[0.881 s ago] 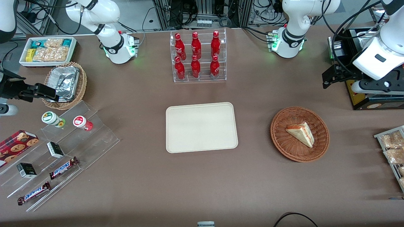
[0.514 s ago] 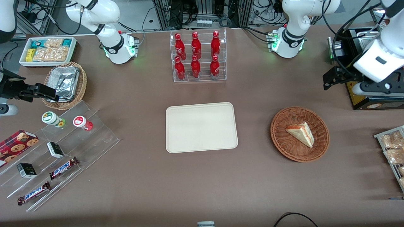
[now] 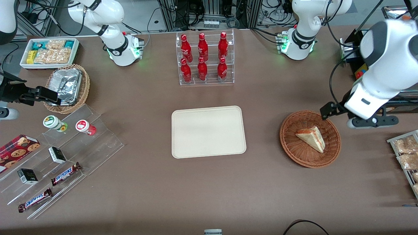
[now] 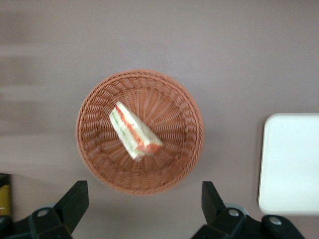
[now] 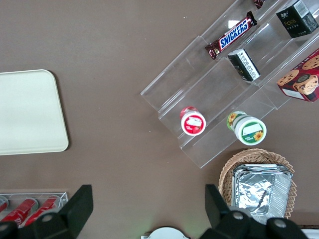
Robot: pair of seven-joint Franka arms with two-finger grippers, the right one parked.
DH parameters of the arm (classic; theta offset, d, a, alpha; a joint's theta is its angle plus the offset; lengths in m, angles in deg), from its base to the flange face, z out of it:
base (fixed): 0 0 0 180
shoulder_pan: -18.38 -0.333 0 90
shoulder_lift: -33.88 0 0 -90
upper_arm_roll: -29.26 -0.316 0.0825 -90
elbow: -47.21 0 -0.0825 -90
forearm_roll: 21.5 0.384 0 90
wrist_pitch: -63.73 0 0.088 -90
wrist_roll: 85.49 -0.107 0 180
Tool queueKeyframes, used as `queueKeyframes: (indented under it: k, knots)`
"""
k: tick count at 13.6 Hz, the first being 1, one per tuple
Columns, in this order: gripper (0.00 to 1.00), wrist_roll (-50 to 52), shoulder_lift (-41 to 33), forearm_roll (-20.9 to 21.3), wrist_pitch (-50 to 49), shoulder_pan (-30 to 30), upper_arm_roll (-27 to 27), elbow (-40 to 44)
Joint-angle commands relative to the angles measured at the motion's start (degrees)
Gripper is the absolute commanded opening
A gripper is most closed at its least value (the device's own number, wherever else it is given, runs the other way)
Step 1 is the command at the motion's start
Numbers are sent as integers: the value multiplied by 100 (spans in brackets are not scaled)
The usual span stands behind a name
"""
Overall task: Place sandwich from basket to tray
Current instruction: 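Move the left gripper over the wicker basket and lower toward the sandwich, then close the left gripper on the wrapped sandwich standing on its edge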
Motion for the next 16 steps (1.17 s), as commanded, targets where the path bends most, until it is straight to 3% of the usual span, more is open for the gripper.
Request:
queueKeyframes:
  k: [1, 8, 16]
  knots:
    - [100, 712, -75, 61, 1114, -34, -65, -920]
    - [100, 1996, 452, 61, 2611, -34, -276, -1863]
    - [100, 2463, 919, 61, 2788, -25, -285, -1907]
